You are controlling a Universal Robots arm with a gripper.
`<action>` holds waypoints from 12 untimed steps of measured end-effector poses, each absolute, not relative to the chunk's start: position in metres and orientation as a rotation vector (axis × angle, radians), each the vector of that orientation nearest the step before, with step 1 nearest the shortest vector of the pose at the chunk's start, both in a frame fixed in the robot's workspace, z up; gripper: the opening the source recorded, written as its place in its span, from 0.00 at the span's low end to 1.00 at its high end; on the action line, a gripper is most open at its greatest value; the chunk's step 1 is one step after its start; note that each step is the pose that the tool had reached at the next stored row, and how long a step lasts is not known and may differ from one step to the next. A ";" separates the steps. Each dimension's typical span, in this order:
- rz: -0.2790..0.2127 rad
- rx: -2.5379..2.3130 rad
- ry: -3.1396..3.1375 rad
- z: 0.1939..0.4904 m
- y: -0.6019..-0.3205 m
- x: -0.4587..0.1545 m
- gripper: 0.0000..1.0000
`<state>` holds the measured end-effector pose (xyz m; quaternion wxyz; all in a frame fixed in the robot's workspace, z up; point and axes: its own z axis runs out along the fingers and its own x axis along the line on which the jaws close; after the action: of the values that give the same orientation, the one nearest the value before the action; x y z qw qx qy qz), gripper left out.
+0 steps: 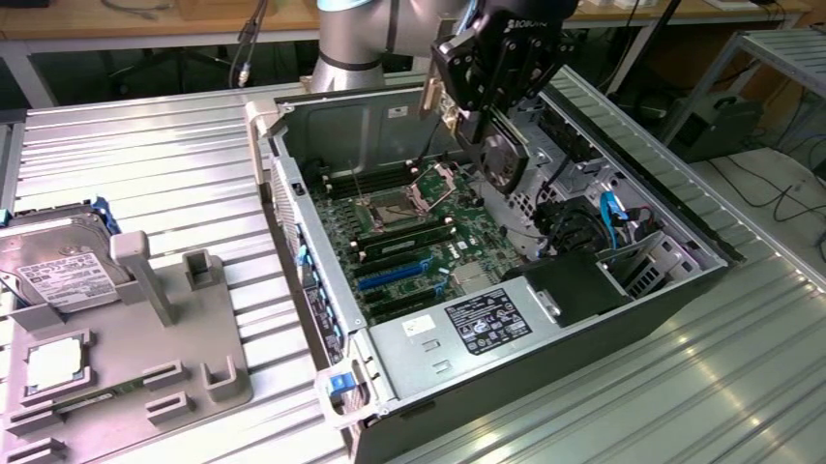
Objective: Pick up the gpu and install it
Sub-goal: 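Pick up the gpu and move the gpu toward the slot, then insert the gpu into the slot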
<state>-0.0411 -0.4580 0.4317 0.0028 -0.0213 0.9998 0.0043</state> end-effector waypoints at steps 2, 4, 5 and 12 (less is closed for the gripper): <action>0.013 -0.067 3.135 0.432 -0.458 -0.039 0.28; 0.013 -0.067 3.135 0.432 -0.458 -0.038 0.28; 0.013 -0.067 3.135 0.432 -0.458 -0.038 0.28; 0.013 -0.067 3.135 0.432 -0.458 -0.038 0.28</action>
<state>-0.0384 -0.4580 0.4317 0.0028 -0.0213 0.9998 0.0043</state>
